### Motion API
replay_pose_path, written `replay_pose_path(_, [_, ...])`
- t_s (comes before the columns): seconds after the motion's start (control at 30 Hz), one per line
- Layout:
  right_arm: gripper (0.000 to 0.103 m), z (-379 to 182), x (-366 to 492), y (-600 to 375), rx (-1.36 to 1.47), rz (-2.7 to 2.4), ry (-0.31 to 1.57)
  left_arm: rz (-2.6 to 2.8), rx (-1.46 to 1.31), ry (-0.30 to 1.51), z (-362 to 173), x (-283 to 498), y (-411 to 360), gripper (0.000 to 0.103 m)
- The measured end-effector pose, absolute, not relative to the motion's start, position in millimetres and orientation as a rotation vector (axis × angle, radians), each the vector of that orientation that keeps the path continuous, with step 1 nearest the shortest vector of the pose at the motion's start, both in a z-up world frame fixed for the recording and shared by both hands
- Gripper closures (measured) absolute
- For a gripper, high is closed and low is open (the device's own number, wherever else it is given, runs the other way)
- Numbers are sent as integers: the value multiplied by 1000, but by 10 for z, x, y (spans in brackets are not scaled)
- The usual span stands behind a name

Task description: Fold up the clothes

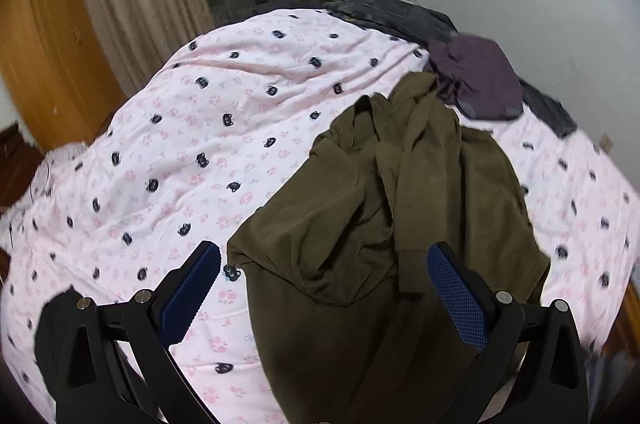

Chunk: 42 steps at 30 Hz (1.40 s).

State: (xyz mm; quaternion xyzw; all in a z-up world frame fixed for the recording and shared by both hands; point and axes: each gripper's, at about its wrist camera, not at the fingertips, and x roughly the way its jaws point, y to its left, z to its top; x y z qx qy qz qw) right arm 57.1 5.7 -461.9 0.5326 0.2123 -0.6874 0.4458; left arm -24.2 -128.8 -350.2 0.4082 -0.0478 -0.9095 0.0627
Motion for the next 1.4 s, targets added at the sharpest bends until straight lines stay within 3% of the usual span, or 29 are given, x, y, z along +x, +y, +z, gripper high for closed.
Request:
replay_pose_path(0.17, [0,-4379,175,-10,873,-2220,1056,-2643,1283,-33,-3613,-165,-1458,1])
replay_pose_path(0.23, [0,-4437,108,-161,751,-2293,1171,-2615,1304,-8,-3681,-136,-1493,1])
replay_pose_path(0.43, [1,-4660,41,-632,614,-2339,1201,-2589,1318,-37,-3804,-190,-1512,1])
replay_pose_path(0.63, [3,-4869,-94,-778,703,-2362,1213,-2571,1309,0,-3806,-195,-1634,1])
replay_pose_path(0.77, [36,-5024,-261,-802,820,-2343,1239,-2562,1322,24,-3828,-166,-1674,1])
replay_pose_path(0.93, [40,-5099,-350,-761,866,-2326,1228,-2557,1337,26,-3859,-171,-1679,1])
replay_pose_path(1.0, [55,-5072,-382,-745,867,-2317,1199,-2558,1339,22,-3866,-182,-1670,1])
replay_pose_path(1.13, [70,-4991,-461,-695,889,-2311,1142,-2567,1346,16,-3913,-262,-1643,1])
replay_pose_path(1.2, [89,-4930,-536,-647,915,-2309,1100,-2574,1349,10,-3945,-319,-1625,1])
replay_pose_path(1.4, [93,-4574,-863,-273,1033,-2306,866,-2618,1364,-48,-4097,-606,-1525,1])
